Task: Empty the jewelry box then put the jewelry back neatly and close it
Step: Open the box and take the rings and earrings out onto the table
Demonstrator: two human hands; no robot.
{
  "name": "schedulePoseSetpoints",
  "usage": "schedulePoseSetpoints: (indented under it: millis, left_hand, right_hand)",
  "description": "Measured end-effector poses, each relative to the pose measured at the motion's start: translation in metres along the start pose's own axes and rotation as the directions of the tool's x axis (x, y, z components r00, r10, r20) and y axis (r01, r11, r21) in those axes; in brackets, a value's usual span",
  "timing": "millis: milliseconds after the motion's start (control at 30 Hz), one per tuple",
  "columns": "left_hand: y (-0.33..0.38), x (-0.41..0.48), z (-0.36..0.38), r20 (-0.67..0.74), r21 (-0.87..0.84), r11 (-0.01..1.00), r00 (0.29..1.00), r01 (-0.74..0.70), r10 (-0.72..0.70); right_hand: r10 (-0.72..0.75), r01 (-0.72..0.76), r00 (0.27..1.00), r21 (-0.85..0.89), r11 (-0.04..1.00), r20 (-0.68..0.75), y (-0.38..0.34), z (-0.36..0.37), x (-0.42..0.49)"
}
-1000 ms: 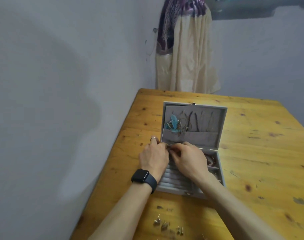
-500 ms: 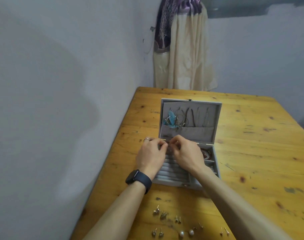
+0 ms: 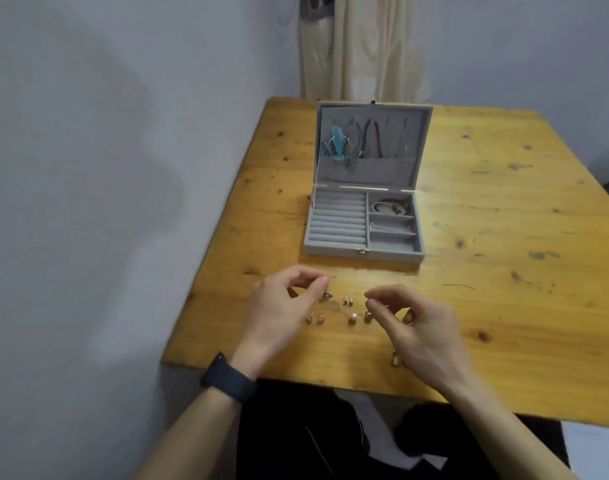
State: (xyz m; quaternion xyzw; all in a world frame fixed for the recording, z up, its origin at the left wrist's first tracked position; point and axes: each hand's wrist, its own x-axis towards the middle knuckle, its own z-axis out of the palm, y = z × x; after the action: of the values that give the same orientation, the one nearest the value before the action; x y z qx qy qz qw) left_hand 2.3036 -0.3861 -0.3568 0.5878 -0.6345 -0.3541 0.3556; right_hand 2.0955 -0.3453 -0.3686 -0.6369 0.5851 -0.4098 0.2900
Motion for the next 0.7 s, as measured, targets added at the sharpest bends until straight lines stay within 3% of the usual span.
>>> schedulePoseSetpoints:
  millis: [233,700]
  left_hand:
    - [-0.016,-0.056,0.030,0.129,0.193,0.981,0.991,0.000,-0.026]
    - [-0.014,-0.054,0.044,0.080,0.436,0.900,0.997,-0.016,-0.021]
  right_hand:
    - [-0.030,0.034,0.999,-0.150,0.988,0.032,0.014,0.009,-0.052]
    - [-0.046,0.041,0.999,-0.386,0.922,-0.004,0.035,0.019,-0.044]
